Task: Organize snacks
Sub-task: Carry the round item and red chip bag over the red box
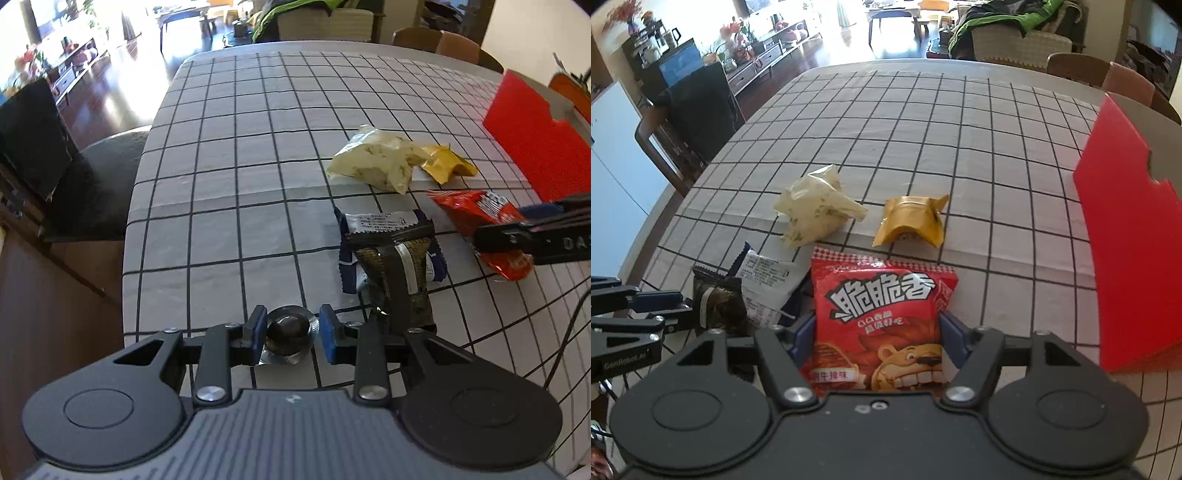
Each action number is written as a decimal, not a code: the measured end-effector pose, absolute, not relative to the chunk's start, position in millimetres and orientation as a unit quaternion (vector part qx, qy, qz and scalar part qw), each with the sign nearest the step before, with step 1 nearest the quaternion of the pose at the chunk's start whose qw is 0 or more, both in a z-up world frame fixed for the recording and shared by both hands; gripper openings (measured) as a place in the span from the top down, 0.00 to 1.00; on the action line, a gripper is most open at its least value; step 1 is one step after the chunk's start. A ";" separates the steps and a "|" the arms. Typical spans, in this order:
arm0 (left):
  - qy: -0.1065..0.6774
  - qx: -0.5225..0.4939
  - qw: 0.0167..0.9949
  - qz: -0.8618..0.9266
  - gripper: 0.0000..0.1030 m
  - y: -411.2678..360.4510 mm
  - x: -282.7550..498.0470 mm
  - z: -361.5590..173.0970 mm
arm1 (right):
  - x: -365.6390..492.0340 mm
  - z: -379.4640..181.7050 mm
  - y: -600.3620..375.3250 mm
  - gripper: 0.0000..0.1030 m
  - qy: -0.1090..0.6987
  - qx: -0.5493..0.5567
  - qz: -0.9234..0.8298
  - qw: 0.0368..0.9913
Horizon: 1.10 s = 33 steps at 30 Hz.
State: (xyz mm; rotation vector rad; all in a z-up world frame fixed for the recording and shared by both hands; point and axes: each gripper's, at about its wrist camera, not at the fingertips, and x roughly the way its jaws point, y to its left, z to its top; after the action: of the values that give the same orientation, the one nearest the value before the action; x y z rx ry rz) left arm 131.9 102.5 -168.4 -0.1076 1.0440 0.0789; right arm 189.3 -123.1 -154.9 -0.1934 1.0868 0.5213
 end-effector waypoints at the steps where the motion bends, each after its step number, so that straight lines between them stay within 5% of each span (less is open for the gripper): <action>1: 0.498 -0.055 0.865 0.041 0.71 103.8 130.5 -167.5 | 188.1 -152.4 -125.0 0.34 0.510 -0.087 0.245 0.820; 33: 0.391 -0.043 0.919 -0.028 0.71 -4.7 160.0 -27.4 | 195.8 -17.8 -252.7 0.34 0.419 -0.044 0.218 0.880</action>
State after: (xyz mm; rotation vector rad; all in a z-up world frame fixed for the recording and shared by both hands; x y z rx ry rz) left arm 160.0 -4.7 -27.4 -0.0891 0.8028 -0.0579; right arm 195.8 -252.7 -17.8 -0.0907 0.8734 0.4549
